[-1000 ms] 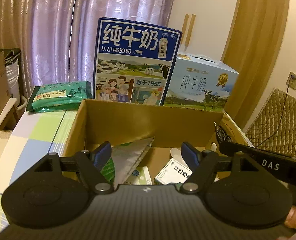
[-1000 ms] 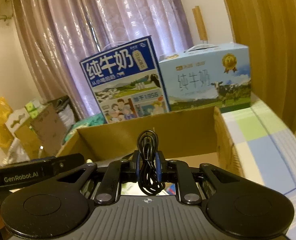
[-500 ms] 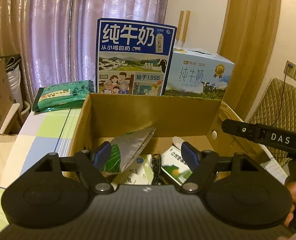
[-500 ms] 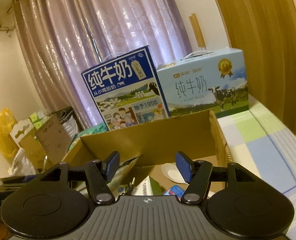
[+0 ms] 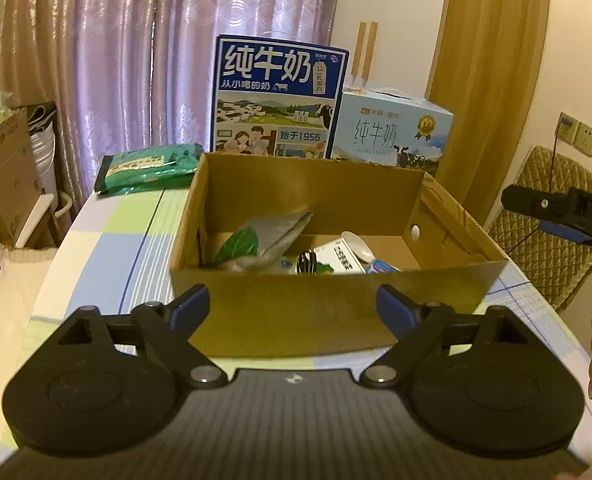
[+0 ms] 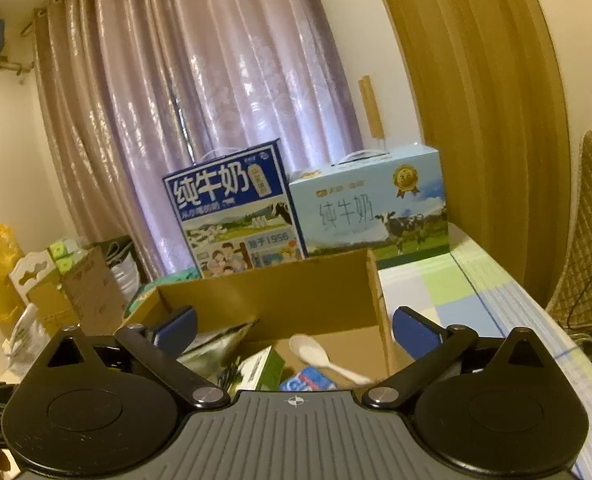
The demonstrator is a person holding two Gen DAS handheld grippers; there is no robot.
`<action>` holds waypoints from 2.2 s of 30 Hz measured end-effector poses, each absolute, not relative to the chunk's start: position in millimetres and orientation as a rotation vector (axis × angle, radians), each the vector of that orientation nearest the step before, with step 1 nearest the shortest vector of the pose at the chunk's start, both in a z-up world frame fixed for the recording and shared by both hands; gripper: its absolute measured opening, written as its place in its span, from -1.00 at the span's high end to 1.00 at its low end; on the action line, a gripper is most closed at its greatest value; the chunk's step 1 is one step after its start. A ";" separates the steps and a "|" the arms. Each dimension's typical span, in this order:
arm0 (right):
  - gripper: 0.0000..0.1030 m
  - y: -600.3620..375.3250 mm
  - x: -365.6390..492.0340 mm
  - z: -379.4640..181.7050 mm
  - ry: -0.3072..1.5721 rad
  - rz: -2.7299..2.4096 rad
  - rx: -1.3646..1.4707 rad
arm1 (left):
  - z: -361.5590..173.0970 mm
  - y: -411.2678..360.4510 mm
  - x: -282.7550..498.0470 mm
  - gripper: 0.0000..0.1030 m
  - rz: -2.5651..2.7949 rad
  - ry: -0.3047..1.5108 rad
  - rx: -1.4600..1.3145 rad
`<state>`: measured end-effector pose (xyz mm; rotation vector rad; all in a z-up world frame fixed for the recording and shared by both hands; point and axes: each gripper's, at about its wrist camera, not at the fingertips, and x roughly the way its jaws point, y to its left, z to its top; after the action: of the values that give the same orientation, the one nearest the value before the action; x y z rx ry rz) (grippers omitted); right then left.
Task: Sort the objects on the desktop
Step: 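Move both tools back toward the ointment box and plastic hook pack, then grasp the white ointment box with the right gripper while left grasps the clear hook pack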
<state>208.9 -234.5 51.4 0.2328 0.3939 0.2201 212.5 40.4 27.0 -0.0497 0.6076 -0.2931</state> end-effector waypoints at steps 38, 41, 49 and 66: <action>-0.96 -234.3 160.8 -39.9 0.755 0.522 -0.236 | -38.6 -4.5 161.5 -0.83 -0.459 0.781 0.148; -0.96 -230.9 166.2 -47.6 0.756 0.568 -0.270 | -43.0 -13.1 165.3 -0.83 -0.466 0.787 0.153; -0.57 -230.9 198.8 -68.4 0.801 0.637 -0.299 | -57.8 -32.9 176.3 -0.83 -0.478 0.799 0.187; 0.31 -246.1 202.1 -70.2 0.987 0.453 -0.106 | -78.7 -64.1 188.8 -0.83 -0.497 0.781 0.234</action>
<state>202.1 -246.1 -70.2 -0.1062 0.9871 0.4526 188.8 -64.1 -78.7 0.2336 0.7814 -0.4967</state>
